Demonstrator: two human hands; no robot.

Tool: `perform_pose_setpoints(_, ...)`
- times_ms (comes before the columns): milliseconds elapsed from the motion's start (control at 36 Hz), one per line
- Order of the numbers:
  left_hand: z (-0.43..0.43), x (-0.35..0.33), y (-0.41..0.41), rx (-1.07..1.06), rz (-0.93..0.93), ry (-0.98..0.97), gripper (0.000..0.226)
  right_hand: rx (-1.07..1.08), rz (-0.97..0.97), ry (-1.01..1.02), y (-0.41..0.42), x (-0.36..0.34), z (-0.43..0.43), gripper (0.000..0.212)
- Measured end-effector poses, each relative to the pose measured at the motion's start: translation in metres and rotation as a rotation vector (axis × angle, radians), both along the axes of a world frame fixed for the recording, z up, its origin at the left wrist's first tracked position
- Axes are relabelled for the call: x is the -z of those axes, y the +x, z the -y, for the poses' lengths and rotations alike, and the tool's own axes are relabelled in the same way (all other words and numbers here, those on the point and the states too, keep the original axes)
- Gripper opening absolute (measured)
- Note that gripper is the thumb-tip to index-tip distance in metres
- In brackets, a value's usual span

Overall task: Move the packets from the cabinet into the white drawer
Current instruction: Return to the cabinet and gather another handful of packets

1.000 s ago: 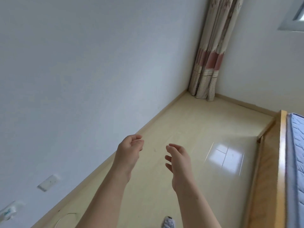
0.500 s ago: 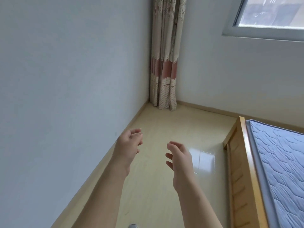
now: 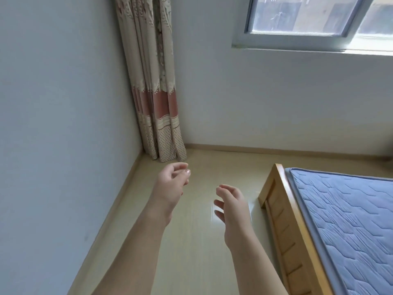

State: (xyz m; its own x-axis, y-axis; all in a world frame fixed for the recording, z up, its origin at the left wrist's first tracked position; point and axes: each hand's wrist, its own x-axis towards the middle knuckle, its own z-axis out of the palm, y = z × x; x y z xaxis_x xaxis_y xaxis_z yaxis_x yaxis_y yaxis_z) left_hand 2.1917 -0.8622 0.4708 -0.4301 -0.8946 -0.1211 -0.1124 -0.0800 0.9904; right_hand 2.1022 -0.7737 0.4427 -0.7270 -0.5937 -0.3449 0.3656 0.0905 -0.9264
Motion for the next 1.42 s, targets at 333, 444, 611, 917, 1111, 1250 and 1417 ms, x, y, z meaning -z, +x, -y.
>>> perform_pose_setpoints(333, 0.102, 0.017, -0.255, 0.131, 0.019, 0.039, 0.014, 0.079, -0.007, 0.01, -0.248, 0.008, 0.097, 0.009)
perform_pose_setpoints(444, 0.136, 0.009, -0.34, 0.138, 0.002, 0.043, 0.015, 0.11, -0.029, 0.005, -0.337, 0.0, 0.129, 0.01)
perform_pose_setpoints(611, 0.191, 0.016, -0.437, 0.139, 0.006, 0.091, 0.016, 0.126, 0.001, 0.023, -0.432, 0.008, 0.186, 0.006)
perform_pose_setpoints(917, 0.341, 0.022, -0.643, 0.298, 0.023, 0.058, 0.015, 0.256, 0.017, 0.014, -0.621, 0.019, 0.329, 0.007)
perform_pose_setpoints(1111, 0.394, 0.01, -0.789, 0.476, 0.061, 0.035, 0.015, 0.442, 0.032, -0.017, -0.74, 0.007, 0.377, 0.011)
perform_pose_setpoints(1250, 0.389, 0.022, -0.883, 0.641, 0.122, 0.065, 0.013, 0.674, 0.08, 0.012, -0.823, 0.026, 0.359, 0.01)
perform_pose_setpoints(1417, 0.366, 0.028, -1.007, 0.784, 0.154, 0.022, 0.012, 0.761, 0.08, -0.016, -0.936, 0.03, 0.342, 0.008)
